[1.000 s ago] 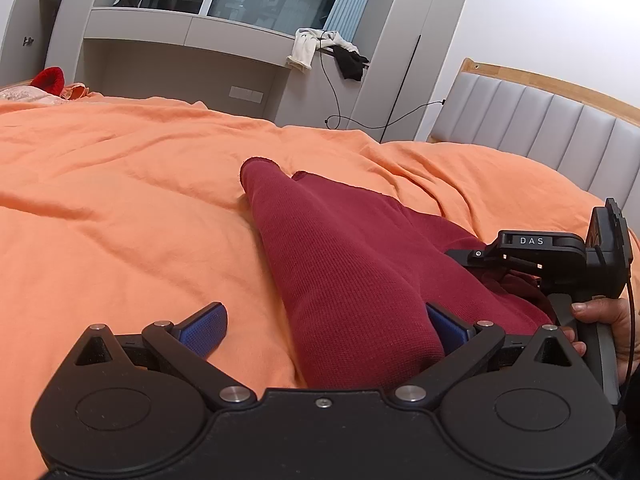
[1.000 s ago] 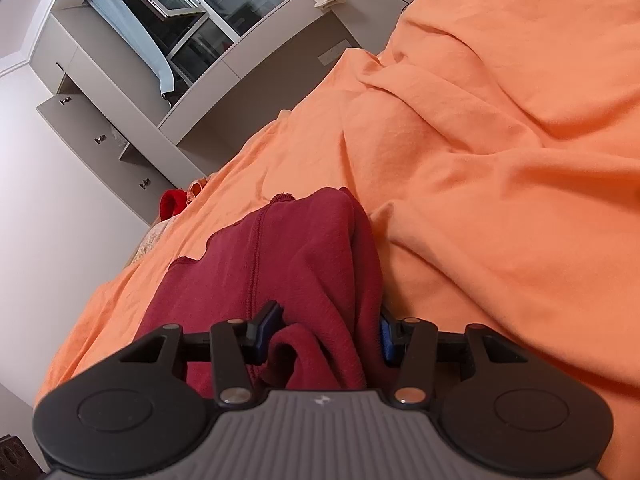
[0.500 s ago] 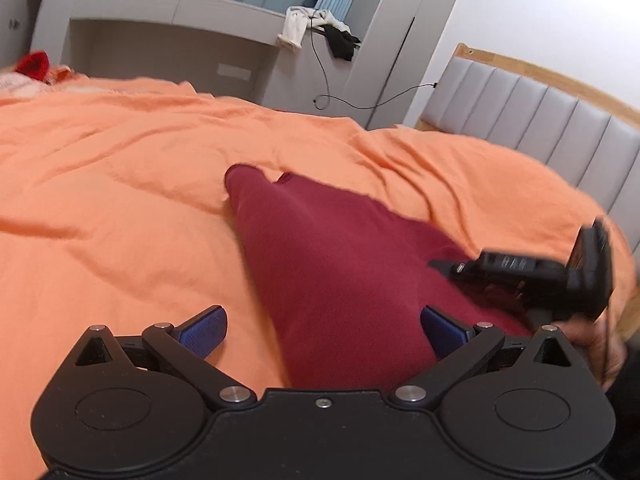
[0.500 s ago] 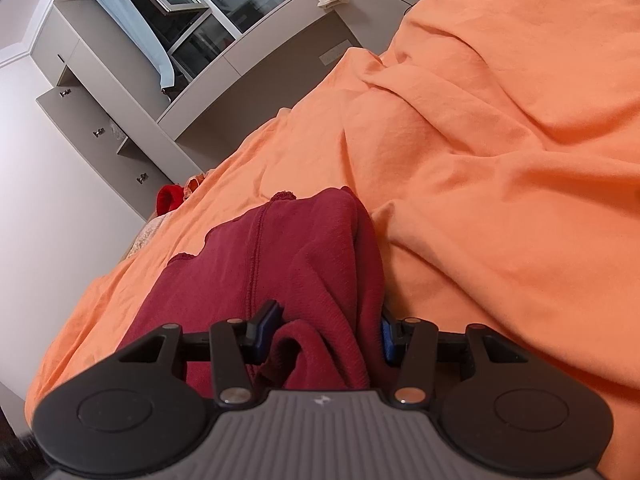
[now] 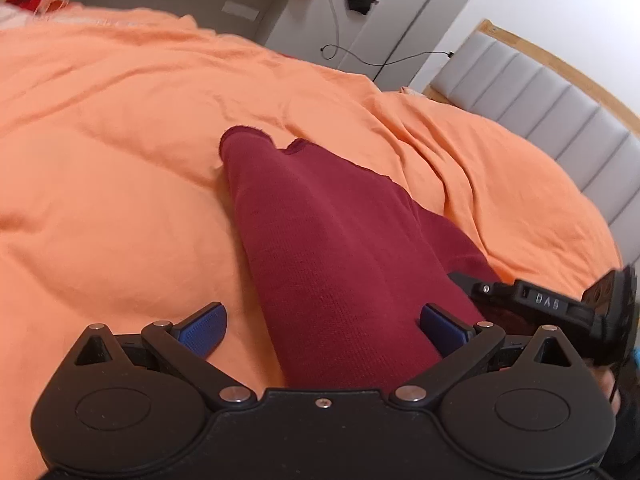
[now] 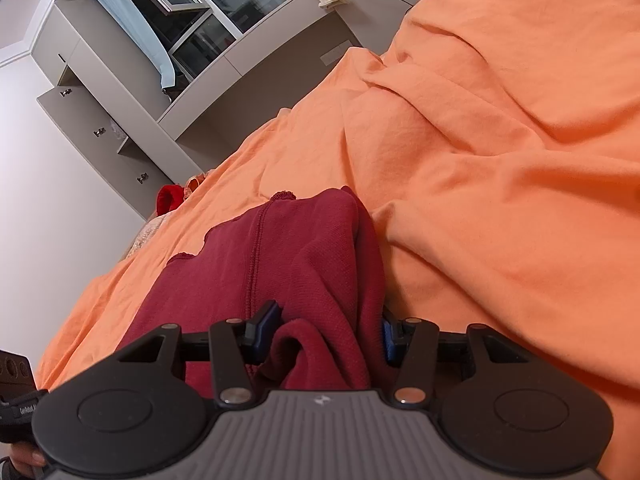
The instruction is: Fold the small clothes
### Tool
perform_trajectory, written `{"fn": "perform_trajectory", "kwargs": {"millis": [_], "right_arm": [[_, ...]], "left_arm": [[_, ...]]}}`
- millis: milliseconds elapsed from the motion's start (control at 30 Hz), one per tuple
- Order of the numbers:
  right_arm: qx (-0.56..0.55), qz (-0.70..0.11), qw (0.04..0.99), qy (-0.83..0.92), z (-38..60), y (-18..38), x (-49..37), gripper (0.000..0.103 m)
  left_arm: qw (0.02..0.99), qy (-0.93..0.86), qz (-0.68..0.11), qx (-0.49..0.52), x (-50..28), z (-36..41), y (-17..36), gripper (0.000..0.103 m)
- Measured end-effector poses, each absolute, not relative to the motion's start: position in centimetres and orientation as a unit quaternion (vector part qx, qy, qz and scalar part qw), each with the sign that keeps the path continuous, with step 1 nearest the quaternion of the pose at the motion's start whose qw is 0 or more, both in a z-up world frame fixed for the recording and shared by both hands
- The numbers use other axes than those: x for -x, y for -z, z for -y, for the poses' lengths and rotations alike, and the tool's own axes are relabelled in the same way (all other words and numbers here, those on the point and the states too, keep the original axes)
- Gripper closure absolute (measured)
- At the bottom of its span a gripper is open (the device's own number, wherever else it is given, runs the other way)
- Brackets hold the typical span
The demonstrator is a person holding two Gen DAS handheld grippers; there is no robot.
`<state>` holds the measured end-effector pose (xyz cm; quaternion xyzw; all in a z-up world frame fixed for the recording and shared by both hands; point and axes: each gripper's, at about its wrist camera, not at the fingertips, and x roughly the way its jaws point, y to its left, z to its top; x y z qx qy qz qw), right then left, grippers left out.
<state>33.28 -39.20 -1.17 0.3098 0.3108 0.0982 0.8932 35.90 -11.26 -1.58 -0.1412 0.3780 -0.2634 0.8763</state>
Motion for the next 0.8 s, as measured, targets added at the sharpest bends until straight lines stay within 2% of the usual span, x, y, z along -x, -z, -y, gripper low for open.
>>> {"fn": "perform_trajectory", "kwargs": {"millis": [233, 367, 433, 500, 567, 600, 700, 800], "right_arm": [[-0.301, -0.302, 0.901, -0.085, 38.6, 0.8, -33.0, 0.051], [-0.299, -0.293, 0.905, -0.079, 38.3, 0.1, -32.9, 0.067], [-0.283, -0.286, 0.912, -0.082, 37.7, -0.4, -32.9, 0.072], [-0.256, -0.273, 0.923, -0.087, 36.9, -1.2, -32.7, 0.075], [-0.233, -0.258, 0.933, -0.095, 35.9, -2.0, -32.5, 0.076], [-0.225, -0.251, 0.936, -0.098, 35.6, -2.3, -32.5, 0.077], [-0.209, -0.218, 0.948, -0.101, 34.6, -3.5, -32.0, 0.078], [-0.195, -0.177, 0.958, -0.11, 33.4, -4.7, -31.7, 0.079]], "left_arm": [[0.879, 0.257, -0.377, 0.138, -35.8, 11.4, 1.5, 0.0], [0.88, 0.254, -0.379, 0.134, -35.8, 11.4, 1.2, 0.001], [0.879, 0.257, -0.38, 0.131, -35.8, 11.4, 1.0, 0.006], [0.873, 0.273, -0.381, 0.134, -35.7, 11.4, 0.8, 0.025], [0.869, 0.283, -0.38, 0.14, -35.7, 11.5, 0.7, 0.037], [0.871, 0.283, -0.377, 0.139, -35.7, 11.5, 0.6, 0.048], [0.878, 0.272, -0.367, 0.142, -35.6, 11.4, 0.4, 0.068], [0.892, 0.266, -0.34, 0.135, -35.2, 11.1, -0.7, 0.078]]}}
